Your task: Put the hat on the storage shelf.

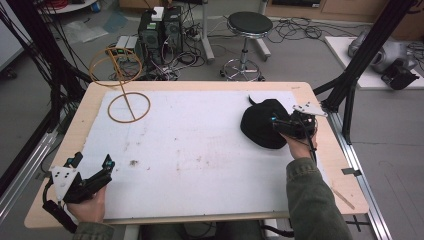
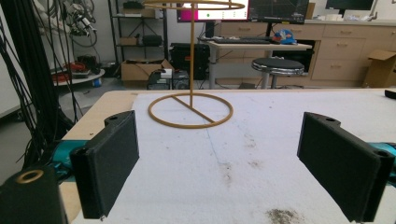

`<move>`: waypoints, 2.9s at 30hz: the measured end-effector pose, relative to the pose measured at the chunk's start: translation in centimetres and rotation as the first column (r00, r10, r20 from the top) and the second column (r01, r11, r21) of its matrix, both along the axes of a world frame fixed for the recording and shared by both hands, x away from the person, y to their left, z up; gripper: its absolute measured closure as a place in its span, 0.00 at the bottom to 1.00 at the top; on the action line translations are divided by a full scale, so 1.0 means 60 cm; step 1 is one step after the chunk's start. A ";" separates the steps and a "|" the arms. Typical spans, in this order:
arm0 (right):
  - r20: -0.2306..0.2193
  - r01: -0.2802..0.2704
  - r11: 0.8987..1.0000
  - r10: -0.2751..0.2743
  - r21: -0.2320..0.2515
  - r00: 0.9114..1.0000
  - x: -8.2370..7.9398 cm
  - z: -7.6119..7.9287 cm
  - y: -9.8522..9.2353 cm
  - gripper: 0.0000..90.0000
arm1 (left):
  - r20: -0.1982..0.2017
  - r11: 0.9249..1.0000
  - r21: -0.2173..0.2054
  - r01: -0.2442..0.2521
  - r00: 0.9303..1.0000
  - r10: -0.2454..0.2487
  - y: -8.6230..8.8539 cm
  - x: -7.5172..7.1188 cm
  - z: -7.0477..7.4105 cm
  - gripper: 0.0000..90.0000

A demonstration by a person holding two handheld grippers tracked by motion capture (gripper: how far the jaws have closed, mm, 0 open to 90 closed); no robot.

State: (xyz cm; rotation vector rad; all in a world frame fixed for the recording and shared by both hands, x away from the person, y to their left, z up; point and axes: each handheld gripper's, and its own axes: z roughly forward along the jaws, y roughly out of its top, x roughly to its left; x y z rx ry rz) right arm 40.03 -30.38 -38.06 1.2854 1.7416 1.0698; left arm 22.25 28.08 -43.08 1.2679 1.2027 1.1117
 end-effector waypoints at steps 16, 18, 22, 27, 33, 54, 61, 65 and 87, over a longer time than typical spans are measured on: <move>-0.153 -0.042 0.999 0.040 -0.008 0.987 0.027 -0.032 0.011 0.16 | 0.003 1.000 -0.002 0.005 1.000 -0.005 -0.001 0.001 0.000 0.14; -0.159 -0.051 0.998 0.047 -0.022 0.986 0.028 -0.035 0.016 0.16 | 0.000 1.000 -0.001 0.008 1.000 -0.008 -0.001 0.002 -0.001 0.14; -0.191 -0.055 0.998 0.052 -0.008 0.980 0.031 -0.039 0.017 0.21 | 0.002 1.000 -0.006 0.005 1.000 -0.005 0.000 0.000 0.000 0.14; -0.188 -0.091 0.995 0.084 -0.028 0.979 0.032 -0.040 0.020 0.44 | -0.003 1.000 -0.013 0.009 1.000 -0.009 0.001 0.000 -0.001 0.15; -0.204 -0.032 0.998 0.021 -0.050 0.979 0.028 -0.043 0.029 0.82 | 0.002 1.000 -0.017 0.007 1.000 -0.007 0.002 -0.001 -0.001 0.15; -0.211 -0.041 0.999 0.034 -0.031 0.977 0.016 -0.039 0.028 0.96 | 0.000 1.000 -0.011 0.023 1.000 -0.023 -0.003 0.001 0.000 0.16; -0.156 -0.059 0.998 0.054 -0.025 0.986 0.002 -0.025 0.033 0.96 | 0.004 1.000 -0.013 0.021 1.000 -0.021 -0.002 0.001 0.000 0.16; -0.086 -0.072 0.997 0.074 0.030 0.994 -0.011 -0.006 0.033 0.96 | 0.000 0.999 -0.012 0.031 1.000 -0.031 -0.003 0.002 0.002 0.17; 0.126 -0.246 0.968 0.239 0.045 0.963 -0.044 0.091 0.092 0.96 | -0.010 0.999 -0.006 0.044 0.999 -0.044 0.000 0.008 -0.001 0.17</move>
